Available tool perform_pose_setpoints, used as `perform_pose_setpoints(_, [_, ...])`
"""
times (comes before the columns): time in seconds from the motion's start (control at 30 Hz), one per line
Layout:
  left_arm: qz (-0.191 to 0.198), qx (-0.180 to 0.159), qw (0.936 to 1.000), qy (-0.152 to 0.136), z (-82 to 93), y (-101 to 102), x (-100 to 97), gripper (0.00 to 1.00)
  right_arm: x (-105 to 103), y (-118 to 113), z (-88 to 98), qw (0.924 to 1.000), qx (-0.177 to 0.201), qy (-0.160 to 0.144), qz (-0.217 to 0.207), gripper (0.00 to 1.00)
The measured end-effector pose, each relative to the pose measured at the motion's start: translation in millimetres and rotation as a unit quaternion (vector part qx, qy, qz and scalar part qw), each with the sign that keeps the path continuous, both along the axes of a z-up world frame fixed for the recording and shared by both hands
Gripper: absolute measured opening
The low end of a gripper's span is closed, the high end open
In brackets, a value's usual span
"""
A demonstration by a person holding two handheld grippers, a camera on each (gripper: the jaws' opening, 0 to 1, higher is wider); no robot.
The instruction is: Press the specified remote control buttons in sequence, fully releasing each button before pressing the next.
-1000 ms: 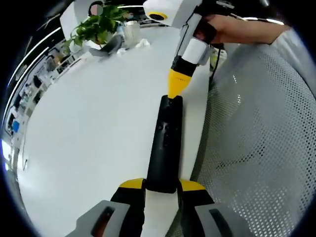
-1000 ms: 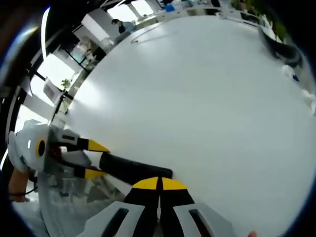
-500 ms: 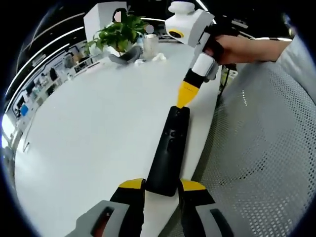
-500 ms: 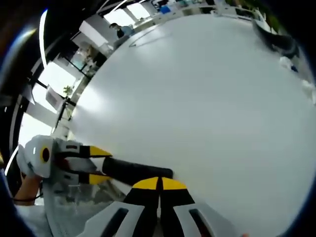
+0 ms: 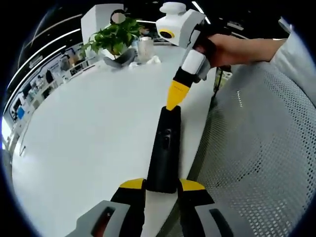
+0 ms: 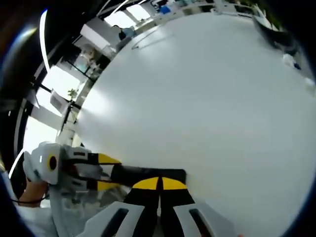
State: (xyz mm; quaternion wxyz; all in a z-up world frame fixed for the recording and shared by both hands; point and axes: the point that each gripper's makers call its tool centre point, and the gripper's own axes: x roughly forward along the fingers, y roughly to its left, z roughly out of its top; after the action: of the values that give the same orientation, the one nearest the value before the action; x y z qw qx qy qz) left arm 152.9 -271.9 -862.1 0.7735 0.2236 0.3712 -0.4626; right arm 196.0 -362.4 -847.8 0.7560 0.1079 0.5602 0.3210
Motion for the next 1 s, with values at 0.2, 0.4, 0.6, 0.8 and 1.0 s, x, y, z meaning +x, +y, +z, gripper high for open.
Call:
perform_pose_setpoints(0.2, [0.001, -0.002, 1.0, 0.001, -0.1, -0.3, -0.3, 0.25, -0.7, -0.9, -3.6, 0.9998, -0.014, -0.004, 0.014, 0.0])
perform_pose_setpoints(0.4, [0.002, -0.005, 1.0, 0.002, -0.1, -1.1, 0.3, 0.25, -0.8, -1.5, -3.9, 0.9996, -0.021, -0.011, 0.019, 0.0])
perform_pose_setpoints(0.6, [0.003, -0.008, 1.0, 0.001, -0.7, -0.9, 0.5, 0.25, -2.3, 0.1, -4.1, 0.9973, -0.037, -0.045, 0.044, 0.0])
perform_pose_setpoints(0.8, [0.0, -0.007, 1.0, 0.001, -1.0, -0.9, 1.1, 0.25, -0.9, -0.4, -4.1, 0.9969, -0.039, -0.051, 0.046, 0.0])
perform_pose_setpoints(1.0, [-0.002, -0.003, 1.0, 0.0, -0.3, -1.9, 0.5, 0.24, 1.2, -2.1, -4.0, 0.999, -0.023, -0.029, 0.025, 0.0])
